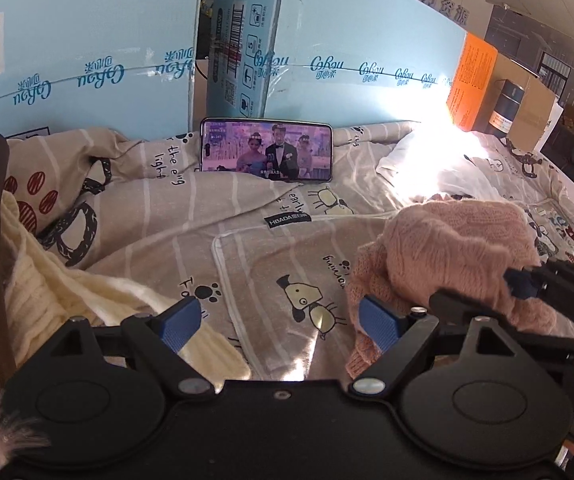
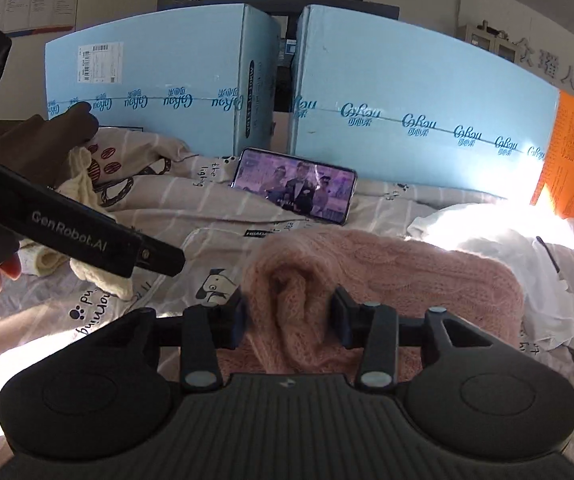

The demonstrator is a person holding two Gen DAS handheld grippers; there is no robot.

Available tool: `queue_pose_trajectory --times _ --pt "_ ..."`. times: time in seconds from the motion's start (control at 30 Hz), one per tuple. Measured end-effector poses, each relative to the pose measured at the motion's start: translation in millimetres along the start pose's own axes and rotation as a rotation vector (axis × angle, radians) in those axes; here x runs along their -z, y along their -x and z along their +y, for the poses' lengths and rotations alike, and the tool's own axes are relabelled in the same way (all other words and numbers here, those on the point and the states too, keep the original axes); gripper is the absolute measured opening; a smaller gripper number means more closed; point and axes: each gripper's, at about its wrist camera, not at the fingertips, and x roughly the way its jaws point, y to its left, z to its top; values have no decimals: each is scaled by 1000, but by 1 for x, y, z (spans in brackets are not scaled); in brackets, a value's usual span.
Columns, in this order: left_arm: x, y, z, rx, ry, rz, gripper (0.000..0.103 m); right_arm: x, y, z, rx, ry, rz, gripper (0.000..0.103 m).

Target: Fold clothes

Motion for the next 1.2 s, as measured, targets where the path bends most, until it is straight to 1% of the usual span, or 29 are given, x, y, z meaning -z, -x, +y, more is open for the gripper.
queue_pose_trajectory --times 0.03,0.07,0.1,0.13,0.27,0.37,0.4,0.5,0.57,0.6,0.63,0.7,0.77,0.8,0.87,0.93,1.0,1.03,1.07,1.1,1.13,1.17,1.2 --pt "-3 0 0 13 13 -5 87 1 -1 1 -19 -15 13 54" --pt "-7 1 0 28 26 -9 87 1 -2 0 -36 -27 19 59" --pt "-9 1 -1 52 43 -12 87 1 -2 -1 -53 -40 25 62" --pt "-12 1 -1 78 61 -15 87 -1 -2 -1 -74 -47 34 67" --pt "-19 -2 -5 216 158 -10 87 -12 12 -10 -170 -81 63 71" --pt "-20 -9 -12 281 197 11 87 -21 29 -24 -231 -149 77 73" --pt "-19 -11 -15 296 198 20 87 -22 35 -29 -236 -164 78 73" --pt "-16 -21 -24 329 197 52 85 -22 48 -49 -192 -190 89 74" --pt "-14 -29 -31 357 173 82 83 -20 51 -63 -151 -205 100 74" --pt "-13 -34 -35 367 161 102 67 -18 51 -70 -130 -214 107 74" --pt "-12 -39 -38 379 150 122 61 -17 51 -76 -114 -230 111 74" --pt "-11 -47 -45 396 126 148 39 -15 51 -89 -96 -273 112 74" --pt "-14 -43 -49 407 107 114 23 -14 51 -102 -94 -329 106 74" --pt "-15 -41 -51 412 98 95 21 -14 51 -108 -92 -358 103 74" --pt "-20 -33 -51 414 86 52 21 -16 51 -123 -113 -449 81 74" --pt "-23 -31 -48 380 84 36 21 -16 49 -139 -151 -562 61 74" --pt "-20 -42 -43 303 78 76 21 -15 41 -148 -193 -643 58 74" --pt "-18 -47 -42 259 60 99 24 -15 36 -152 -214 -683 57 74" --pt "-17 -49 -43 236 43 104 27 -14 32 -157 -236 -723 57 74" --pt "-16 -50 -44 216 26 105 36 -13 28 -161 -257 -762 56 74" --pt "-15 -48 -45 193 21 88 44 -12 23 -162 -254 -767 63 74" --pt "-16 -46 -46 185 28 62 60 -11 18 -163 -248 -769 72 74" --pt "-17 -44 -46 181 38 36 70 -10 14 -163 -243 -770 81 75"
